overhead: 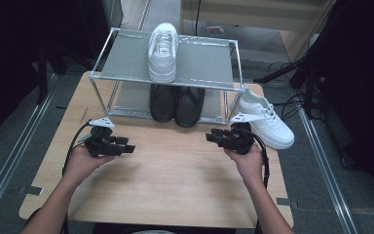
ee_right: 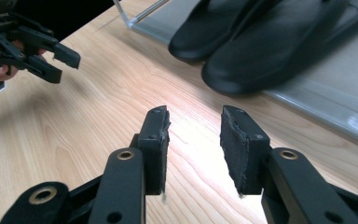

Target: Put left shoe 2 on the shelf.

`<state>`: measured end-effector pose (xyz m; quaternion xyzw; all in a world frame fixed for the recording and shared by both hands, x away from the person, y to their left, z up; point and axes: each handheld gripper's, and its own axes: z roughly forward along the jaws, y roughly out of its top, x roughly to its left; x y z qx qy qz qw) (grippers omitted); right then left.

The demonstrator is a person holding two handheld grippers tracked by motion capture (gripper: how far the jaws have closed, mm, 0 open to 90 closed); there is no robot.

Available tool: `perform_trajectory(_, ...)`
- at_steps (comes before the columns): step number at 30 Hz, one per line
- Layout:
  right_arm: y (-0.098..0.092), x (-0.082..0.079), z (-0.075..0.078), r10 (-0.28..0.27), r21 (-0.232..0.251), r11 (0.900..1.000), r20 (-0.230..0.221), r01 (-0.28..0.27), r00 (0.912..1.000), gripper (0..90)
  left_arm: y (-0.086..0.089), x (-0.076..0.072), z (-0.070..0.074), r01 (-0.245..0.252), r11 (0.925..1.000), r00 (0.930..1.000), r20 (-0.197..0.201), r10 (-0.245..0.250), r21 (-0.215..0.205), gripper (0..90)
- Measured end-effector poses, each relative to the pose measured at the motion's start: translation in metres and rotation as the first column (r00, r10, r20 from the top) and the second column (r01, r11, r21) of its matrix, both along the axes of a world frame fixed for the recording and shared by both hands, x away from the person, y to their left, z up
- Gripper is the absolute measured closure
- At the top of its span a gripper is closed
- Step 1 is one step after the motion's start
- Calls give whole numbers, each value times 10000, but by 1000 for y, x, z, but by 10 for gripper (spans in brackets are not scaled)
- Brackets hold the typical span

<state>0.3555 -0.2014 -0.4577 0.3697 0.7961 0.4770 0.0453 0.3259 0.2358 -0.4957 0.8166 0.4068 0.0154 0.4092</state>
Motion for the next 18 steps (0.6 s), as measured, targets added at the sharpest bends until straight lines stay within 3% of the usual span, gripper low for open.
perform_trajectory(12, -38, 1, -6, -678, -198, 9975, 189, 682, 9975, 620, -2, -1, -1, 181, 9998, 9998, 65, -181, -31, 461)
perform_trajectory(18, -54, 8, -12, -1127, -381, 9929, -36, 1125, 9936, 616, -3, -1, -1, 275, 9996, 9996, 83, -274, -95, 442)
